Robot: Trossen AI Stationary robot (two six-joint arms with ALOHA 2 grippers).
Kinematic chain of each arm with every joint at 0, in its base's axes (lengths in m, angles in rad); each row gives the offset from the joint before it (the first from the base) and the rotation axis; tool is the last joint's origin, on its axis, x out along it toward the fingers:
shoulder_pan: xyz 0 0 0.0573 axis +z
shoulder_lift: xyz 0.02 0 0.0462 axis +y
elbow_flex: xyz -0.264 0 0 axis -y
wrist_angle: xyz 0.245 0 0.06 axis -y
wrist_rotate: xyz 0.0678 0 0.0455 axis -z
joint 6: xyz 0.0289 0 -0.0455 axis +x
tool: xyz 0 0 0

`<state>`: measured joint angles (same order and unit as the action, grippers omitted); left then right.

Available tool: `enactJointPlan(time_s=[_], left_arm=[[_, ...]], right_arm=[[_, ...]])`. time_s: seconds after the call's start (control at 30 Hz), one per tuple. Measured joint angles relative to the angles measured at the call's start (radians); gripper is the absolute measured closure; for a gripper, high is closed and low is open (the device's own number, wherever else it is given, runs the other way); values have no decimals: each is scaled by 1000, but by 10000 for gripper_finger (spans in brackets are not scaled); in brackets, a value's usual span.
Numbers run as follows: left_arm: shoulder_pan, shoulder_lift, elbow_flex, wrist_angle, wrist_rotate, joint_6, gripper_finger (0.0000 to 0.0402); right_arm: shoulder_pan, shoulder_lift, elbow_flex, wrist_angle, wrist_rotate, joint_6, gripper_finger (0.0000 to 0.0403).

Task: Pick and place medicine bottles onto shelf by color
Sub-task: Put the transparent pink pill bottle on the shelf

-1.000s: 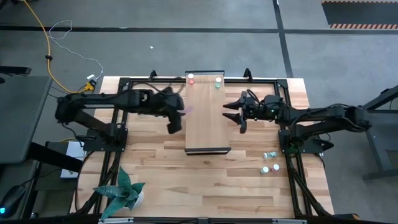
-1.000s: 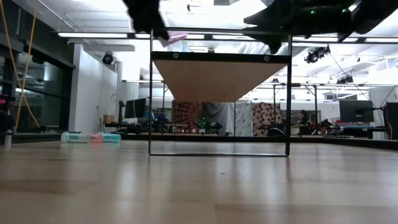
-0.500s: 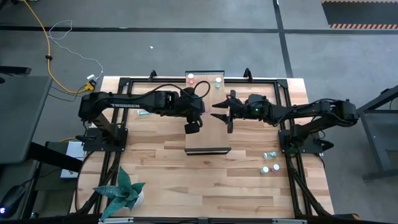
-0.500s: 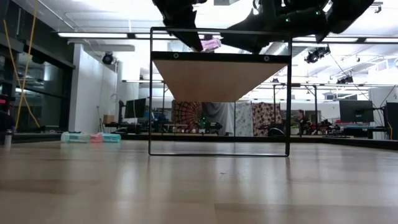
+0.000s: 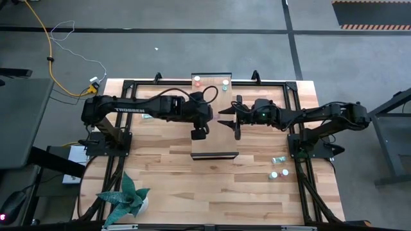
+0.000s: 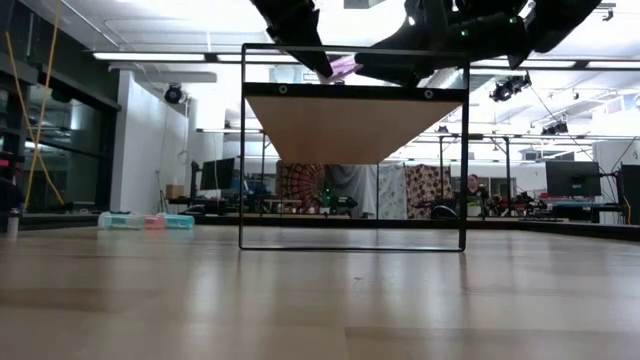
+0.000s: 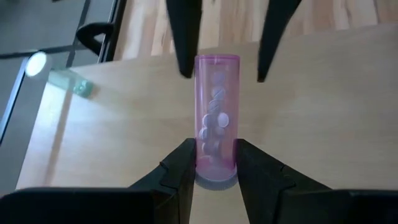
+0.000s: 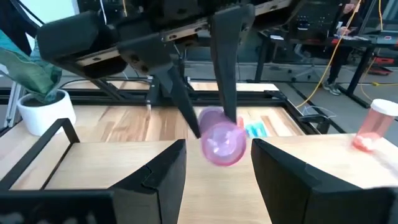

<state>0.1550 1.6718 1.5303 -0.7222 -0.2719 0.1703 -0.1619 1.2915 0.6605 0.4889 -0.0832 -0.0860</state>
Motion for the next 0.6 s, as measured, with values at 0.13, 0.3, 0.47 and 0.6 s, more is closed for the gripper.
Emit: enactJointPlan(time_s=[0.13, 0.3, 0.47, 0.6], left_arm=[[-7, 0, 0, 27, 26, 30, 307], [-7, 3, 0, 37, 48, 42, 307], [2, 5, -1, 35, 52, 33, 307], [3, 6, -1, 36, 52, 32, 307]], right_arm=[[0, 0, 0, 1, -2, 3, 229], [7, 0, 0, 7, -6, -1, 229], [12, 0, 0, 18, -32, -2, 229], [12, 0, 0, 17, -34, -1, 231]])
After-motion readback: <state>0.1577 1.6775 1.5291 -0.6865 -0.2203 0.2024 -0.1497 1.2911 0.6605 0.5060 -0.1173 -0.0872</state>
